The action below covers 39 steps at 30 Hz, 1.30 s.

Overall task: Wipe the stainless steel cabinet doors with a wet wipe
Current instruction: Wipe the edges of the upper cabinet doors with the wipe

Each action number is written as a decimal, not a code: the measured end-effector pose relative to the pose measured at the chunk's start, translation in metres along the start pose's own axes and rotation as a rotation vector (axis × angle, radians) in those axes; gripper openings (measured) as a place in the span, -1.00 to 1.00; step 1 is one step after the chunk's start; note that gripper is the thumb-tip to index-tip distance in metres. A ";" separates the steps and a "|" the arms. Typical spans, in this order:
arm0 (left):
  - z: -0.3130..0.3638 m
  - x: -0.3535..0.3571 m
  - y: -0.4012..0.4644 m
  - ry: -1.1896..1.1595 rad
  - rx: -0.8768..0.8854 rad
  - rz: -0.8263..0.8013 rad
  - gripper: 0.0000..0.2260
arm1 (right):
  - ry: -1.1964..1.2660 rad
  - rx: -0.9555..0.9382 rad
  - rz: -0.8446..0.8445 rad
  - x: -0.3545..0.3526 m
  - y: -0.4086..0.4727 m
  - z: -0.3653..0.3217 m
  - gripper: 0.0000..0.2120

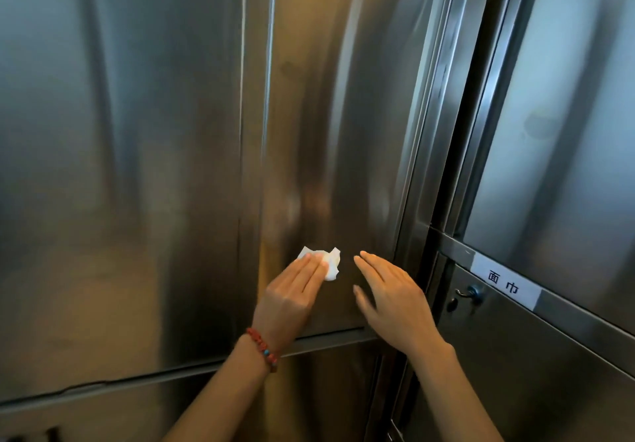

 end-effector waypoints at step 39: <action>-0.147 -0.284 -0.239 0.720 -0.473 -0.203 -0.47 | 0.450 -0.786 -0.228 0.048 0.013 -0.429 -0.53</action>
Point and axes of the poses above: each hand's wrist, its own y-axis towards the middle knuckle, its own x-axis out of the palm, z = x × y, the point moved 10 cm from there along y, towards the middle knuckle, and after that the axes turned 6 degrees about -z, right-handed, at the moved point
